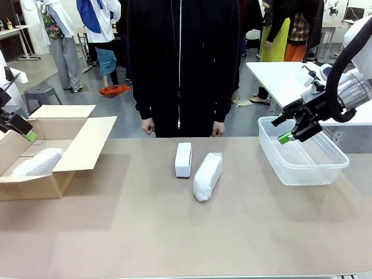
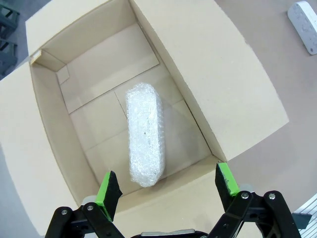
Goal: Separate and place wrapped and unwrapped clocks.
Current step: If the picked Digital clock is wrapped, place it in the Package Box ; if not, place it in the Organizing box, then pick up the Digital clock indicated by the person.
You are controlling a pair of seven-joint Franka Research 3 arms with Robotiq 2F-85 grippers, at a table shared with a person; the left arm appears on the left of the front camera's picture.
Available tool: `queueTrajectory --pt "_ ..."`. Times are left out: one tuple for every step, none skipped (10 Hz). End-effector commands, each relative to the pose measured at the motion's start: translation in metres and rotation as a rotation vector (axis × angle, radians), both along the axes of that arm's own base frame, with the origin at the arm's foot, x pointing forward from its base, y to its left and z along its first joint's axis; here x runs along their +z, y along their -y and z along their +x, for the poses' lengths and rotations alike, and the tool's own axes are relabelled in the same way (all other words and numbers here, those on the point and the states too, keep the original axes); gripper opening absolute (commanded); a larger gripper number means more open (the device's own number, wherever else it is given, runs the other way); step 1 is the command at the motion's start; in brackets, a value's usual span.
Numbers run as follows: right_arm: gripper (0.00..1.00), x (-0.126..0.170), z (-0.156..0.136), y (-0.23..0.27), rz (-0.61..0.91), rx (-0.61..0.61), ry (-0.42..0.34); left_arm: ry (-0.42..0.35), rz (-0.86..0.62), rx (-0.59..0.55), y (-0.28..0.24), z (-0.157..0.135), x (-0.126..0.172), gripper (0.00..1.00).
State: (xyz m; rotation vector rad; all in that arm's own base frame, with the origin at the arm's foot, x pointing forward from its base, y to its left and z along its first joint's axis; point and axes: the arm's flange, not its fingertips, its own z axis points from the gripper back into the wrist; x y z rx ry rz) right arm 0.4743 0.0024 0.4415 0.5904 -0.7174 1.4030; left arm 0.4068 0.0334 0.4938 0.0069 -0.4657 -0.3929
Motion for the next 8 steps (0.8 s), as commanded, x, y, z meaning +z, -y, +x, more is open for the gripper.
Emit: queueTrajectory --pt "1.0 -0.0014 0.002 -0.0018 0.029 0.001 0.01 -0.001 -0.004 0.005 0.0005 0.0006 -0.0008 1.0" --pt "1.0 -0.0014 0.002 -0.0018 0.029 0.001 0.01 -0.001 -0.004 0.005 0.0005 0.0006 -0.0008 1.0" --pt "1.0 -0.0014 0.002 -0.0018 0.029 0.001 0.01 -0.001 -0.004 0.005 0.0005 0.0006 -0.0008 1.0" --pt "1.0 -0.0014 0.002 -0.0018 0.029 0.001 0.01 -0.001 -0.004 0.005 0.0005 0.0006 -0.0008 1.0" --pt "1.0 -0.0014 0.002 -0.0018 0.029 0.001 0.01 -0.001 -0.004 0.005 0.0005 0.0006 -0.0008 1.0" --pt "1.0 -0.0014 0.002 -0.0018 0.029 0.001 0.01 -0.001 -0.004 0.005 0.0005 0.0006 -0.0008 1.0" --pt "1.0 -0.0014 0.002 -0.0018 0.029 0.001 0.01 -0.001 -0.004 0.005 0.0005 0.0006 -0.0008 1.0" --pt "1.0 -0.0014 0.002 -0.0018 0.029 0.001 0.01 -0.001 -0.004 0.005 0.0005 0.0006 -0.0008 1.0"
